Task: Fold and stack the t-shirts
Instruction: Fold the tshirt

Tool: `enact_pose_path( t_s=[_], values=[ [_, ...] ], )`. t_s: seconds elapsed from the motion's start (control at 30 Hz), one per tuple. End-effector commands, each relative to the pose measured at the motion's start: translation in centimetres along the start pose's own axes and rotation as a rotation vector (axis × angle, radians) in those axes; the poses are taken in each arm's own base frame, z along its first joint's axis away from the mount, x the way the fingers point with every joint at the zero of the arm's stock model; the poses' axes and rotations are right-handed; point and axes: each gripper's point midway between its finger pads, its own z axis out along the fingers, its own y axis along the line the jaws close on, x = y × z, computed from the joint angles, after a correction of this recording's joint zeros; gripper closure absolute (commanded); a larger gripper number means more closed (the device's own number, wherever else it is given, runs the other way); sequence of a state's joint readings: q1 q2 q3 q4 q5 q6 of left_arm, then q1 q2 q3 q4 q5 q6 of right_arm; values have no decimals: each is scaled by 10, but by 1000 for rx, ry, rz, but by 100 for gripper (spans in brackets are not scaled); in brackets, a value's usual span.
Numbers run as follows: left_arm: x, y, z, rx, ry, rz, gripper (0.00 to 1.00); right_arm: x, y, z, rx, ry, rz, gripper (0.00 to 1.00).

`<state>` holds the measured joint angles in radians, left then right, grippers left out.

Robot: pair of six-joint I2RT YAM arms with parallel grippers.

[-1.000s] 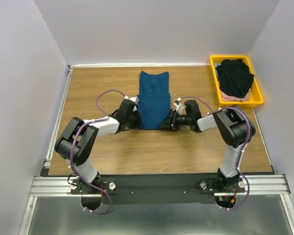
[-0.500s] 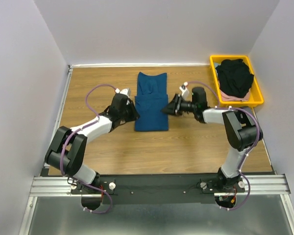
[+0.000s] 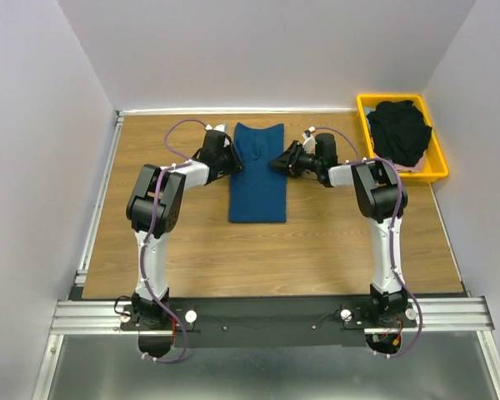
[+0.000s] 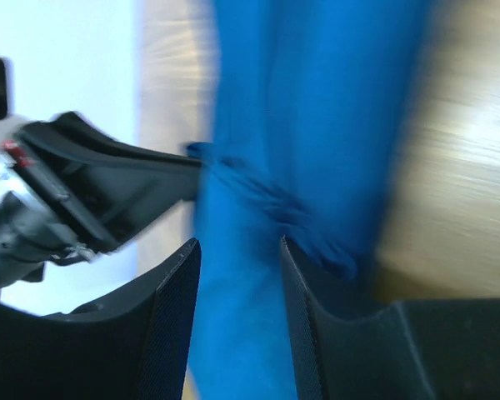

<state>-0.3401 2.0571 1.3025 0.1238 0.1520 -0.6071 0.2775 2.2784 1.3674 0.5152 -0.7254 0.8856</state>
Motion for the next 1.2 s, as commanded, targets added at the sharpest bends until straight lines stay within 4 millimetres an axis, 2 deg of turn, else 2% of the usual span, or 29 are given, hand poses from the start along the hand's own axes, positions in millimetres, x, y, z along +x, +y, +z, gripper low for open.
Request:
enact_pose_path(
  t_s=[0.0, 0.03, 0.1, 0.17, 0.2, 0.23, 0.27, 0.3, 0.33, 0.37, 0.4, 0.43, 0.47, 0.5, 0.57, 0.6, 0.63, 0.67, 0.7, 0.73, 0.8, 0.83, 0.93, 1.17],
  values=[
    [14, 17, 23, 10, 92, -17, 72, -6, -50, 1, 101, -32, 99, 49],
    [12, 15, 23, 21, 91, -19, 72, -9, -52, -2, 101, -35, 107, 49],
    [-5, 5, 13, 38, 54, 0, 72, -10, -42, -6, 72, -19, 97, 49],
    [-20, -2, 2, 38, 13, 23, 70, -19, -20, -14, 53, -25, 26, 48],
    [-35, -8, -12, 30, -30, 50, 66, -16, -19, -19, 85, -4, 32, 48],
    [-43, -11, -20, 28, -51, 61, 63, -24, -3, -27, 89, -15, -41, 47],
    [-49, -14, -29, 24, -70, 74, 59, -24, -3, -33, 123, -14, -53, 46],
    [-60, -19, -47, 15, -109, 96, 52, -21, -6, -42, 185, -18, -46, 45],
    [-65, -20, -56, 9, -128, 106, 48, -19, -4, -48, 208, -18, -70, 43],
    [-65, -22, -64, 0, -136, 121, 45, -18, 6, -60, 235, -31, -85, 42],
    [-66, -19, -81, -35, -154, 144, 41, -10, -6, -70, 337, -22, -62, 38],
    [-64, -23, -88, -40, -160, 166, 39, 2, -9, -74, 388, 10, -103, 36],
    [-45, -13, -94, -77, -108, 176, 36, 12, -17, -91, 511, 24, -103, 33],
    [-49, -18, -110, -88, -131, 192, 35, 21, -22, -98, 575, 46, -124, 32],
    [-38, -13, -123, -131, -117, 227, 30, 46, -24, -107, 675, 110, -204, 32],
    [-23, -11, -135, -158, -99, 249, 29, 59, -30, -122, 766, 131, -223, 31],
    [-15, -9, -141, -176, -90, 263, 28, 75, -25, -121, 777, 166, -245, 31],
    [9, -4, -145, -198, -41, 282, 27, 86, -25, -126, 801, 185, -244, 31],
    [16, -2, -149, -208, -33, 287, 27, 96, -23, -127, 804, 197, -241, 32],
    [19, -2, -156, -219, -41, 292, 27, 115, -17, -127, 803, 220, -237, 32],
    [41, 9, -163, -245, 8, 281, 27, 130, -14, -127, 811, 236, -236, 33],
    [45, 6, -166, -242, 11, 279, 27, 143, -13, -126, 813, 255, -230, 34],
    [55, 4, -173, -249, 15, 279, 27, 160, -15, -123, 824, 286, -229, 35],
    [62, 2, -169, -248, 39, 286, 28, 160, -3, -109, 812, 274, -263, 38]
  ],
)
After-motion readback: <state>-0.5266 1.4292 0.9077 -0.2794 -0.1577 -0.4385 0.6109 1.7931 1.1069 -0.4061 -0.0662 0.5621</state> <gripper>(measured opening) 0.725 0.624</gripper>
